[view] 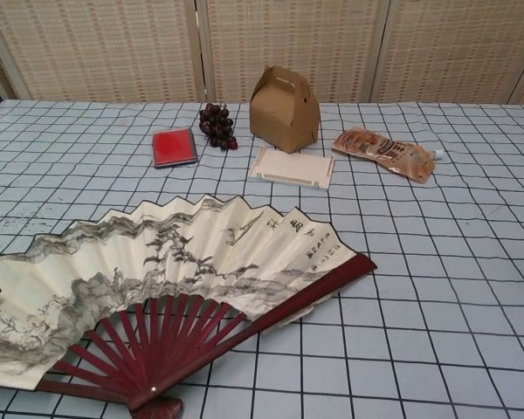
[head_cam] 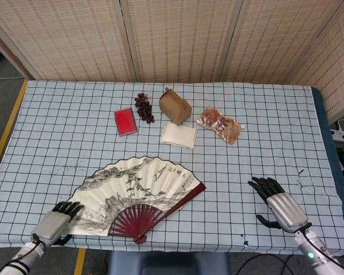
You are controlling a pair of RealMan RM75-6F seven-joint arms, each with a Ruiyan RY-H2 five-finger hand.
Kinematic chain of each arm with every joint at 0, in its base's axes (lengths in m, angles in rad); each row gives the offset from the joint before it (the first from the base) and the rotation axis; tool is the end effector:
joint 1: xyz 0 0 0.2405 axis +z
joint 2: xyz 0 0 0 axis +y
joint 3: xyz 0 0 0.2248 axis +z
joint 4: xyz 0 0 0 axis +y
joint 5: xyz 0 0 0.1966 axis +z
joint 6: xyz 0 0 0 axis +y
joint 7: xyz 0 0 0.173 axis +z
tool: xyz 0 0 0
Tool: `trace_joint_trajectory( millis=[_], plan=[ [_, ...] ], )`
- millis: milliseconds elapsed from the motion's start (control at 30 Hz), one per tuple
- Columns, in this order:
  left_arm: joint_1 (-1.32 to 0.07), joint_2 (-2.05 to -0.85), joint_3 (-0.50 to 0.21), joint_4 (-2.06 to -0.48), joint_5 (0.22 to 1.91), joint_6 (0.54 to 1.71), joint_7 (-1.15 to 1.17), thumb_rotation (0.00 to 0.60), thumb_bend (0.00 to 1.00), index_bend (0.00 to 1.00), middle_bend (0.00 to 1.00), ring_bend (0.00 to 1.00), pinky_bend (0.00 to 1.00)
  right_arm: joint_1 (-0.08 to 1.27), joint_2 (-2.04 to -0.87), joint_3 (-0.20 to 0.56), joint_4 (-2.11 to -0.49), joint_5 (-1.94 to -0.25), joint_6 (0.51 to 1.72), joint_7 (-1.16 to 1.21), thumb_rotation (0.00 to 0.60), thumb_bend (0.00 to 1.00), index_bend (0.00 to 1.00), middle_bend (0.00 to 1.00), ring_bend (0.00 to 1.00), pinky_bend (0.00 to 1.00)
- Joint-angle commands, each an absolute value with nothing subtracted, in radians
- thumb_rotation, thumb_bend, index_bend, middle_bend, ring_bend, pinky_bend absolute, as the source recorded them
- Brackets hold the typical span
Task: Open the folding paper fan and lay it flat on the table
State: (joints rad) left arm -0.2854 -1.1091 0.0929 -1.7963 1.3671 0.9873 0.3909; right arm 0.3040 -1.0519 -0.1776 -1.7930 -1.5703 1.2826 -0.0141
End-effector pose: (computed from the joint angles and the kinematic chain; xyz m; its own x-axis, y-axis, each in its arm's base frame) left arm -0.2589 0.1946 0.0530 0.5836 0.5049 0.6360 0.8061 -0.2652 -0.5290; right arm -0.2308 -0.1991 0.0948 0.3828 -0.3468 0.8563 -0.9173 -0.2530 0.3075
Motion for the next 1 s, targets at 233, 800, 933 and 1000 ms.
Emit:
trace_joint_trajectory(
  millis=[233,800,933,1000],
  plan=[
    [-0.258,-1.161,-0.13,-1.744,1.278,1.336,0.342,0.6,0.38,0.0,0.0,0.0,0.03,0.268,-1.04,-0.186,-1.764,-1.609,1.294,0.049,0.6,0.24,0.0,0.0,0.0,0.0],
    [-0.07,-1.192,-0.018,-1.514,1.674,1.692,-0.317,0.6,0.41,0.0,0.0,0.0,0.06,0.076,-1.082,-0.152,-1.698,-1.643,1.551,-0.107,0.6,0.24,0.0,0.0,0.0,0.0],
    [-0.055,-1.196,-0.006,-1.495,1.706,1.722,-0.252,0.6,0.41,0.0,0.0,0.0,0.06,0.056,-1.079,-0.132,-1.691,-1.638,1.581,-0.112,0.6,0.24,0.0,0.0,0.0,0.0],
    [-0.056,-1.192,0.004,-1.499,1.706,1.699,-0.222,0.6,0.41,0.0,0.0,0.0,0.06,0.051,-1.072,-0.125,-1.691,-1.635,1.584,-0.099,0.6,0.24,0.0,0.0,0.0,0.0]
  ],
)
